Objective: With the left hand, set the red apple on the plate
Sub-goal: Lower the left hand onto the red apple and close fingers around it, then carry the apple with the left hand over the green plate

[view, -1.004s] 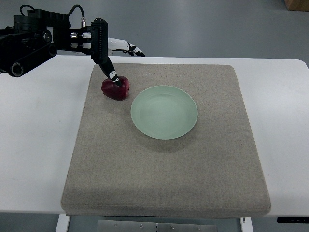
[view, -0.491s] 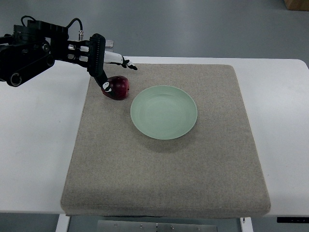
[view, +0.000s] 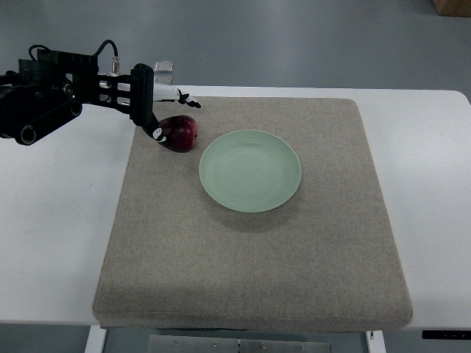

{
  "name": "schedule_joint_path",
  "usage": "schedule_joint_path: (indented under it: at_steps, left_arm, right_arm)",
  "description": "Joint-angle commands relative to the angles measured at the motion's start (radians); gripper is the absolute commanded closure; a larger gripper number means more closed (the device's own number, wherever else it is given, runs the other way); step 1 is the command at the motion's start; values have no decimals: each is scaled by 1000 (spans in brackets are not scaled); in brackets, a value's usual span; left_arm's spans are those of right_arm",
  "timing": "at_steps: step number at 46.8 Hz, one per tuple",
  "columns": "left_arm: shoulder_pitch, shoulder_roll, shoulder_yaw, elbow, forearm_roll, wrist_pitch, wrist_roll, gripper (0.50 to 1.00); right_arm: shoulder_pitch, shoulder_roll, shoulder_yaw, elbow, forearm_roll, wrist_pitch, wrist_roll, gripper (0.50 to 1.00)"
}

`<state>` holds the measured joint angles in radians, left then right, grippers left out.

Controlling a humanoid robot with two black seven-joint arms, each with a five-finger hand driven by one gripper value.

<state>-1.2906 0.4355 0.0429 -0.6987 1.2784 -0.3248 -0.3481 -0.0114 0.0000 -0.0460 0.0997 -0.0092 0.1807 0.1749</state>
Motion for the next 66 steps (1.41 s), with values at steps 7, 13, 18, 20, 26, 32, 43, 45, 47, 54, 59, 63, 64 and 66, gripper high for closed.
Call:
schedule_joint_path:
  at_steps: [7, 13, 18, 20, 26, 32, 43, 45, 47, 54, 59, 63, 64, 66]
  left_arm:
    - [0, 0, 0, -7, -8, -45, 0, 551]
    - [11, 0, 2, -1, -2, -51, -2, 621]
    - [11, -1, 0, 1, -1, -48, -2, 673]
    - [11, -3, 0, 1, -1, -43, 0, 679]
    - [14, -20, 2, 2, 1, -36, -2, 840]
    - [14, -24, 0, 2, 3, -34, -2, 1000]
    - [2, -31, -15, 2, -10, -34, -2, 1000]
    - [-4, -31, -17, 1, -13, -34, -2, 1000]
    - [-9, -32, -18, -1, -14, -33, -2, 1000]
    - [-35, -32, -52, -24, -14, 1, -9, 1000]
    - [-39, -34, -63, -59, -13, 9, -31, 1000]
    - [-46, -46, -64, -91, -14, 12, -32, 1000]
    - [-46, -47, -64, -100, -14, 12, -32, 1000]
    - [-46, -47, -66, -122, -14, 12, -37, 1000]
  right_arm:
    - [1, 0, 0, 0, 0, 0, 0, 536]
    - [1, 0, 0, 0, 0, 0, 0, 536]
    - [1, 0, 0, 0, 0, -1, 0, 536]
    - [1, 0, 0, 0, 0, 0, 0, 536]
    - [1, 0, 0, 0, 0, 0, 0, 536]
    - [1, 0, 0, 0, 0, 0, 0, 536]
    - [-1, 0, 0, 0, 0, 0, 0, 536]
    - [-1, 0, 0, 0, 0, 0, 0, 536]
    - [-1, 0, 0, 0, 0, 0, 0, 536]
    - [1, 0, 0, 0, 0, 0, 0, 536]
    - [-1, 0, 0, 0, 0, 0, 0, 536]
    - [-1, 0, 0, 0, 0, 0, 0, 536]
    - [1, 0, 0, 0, 0, 0, 0, 536]
    - [1, 0, 0, 0, 0, 0, 0, 536]
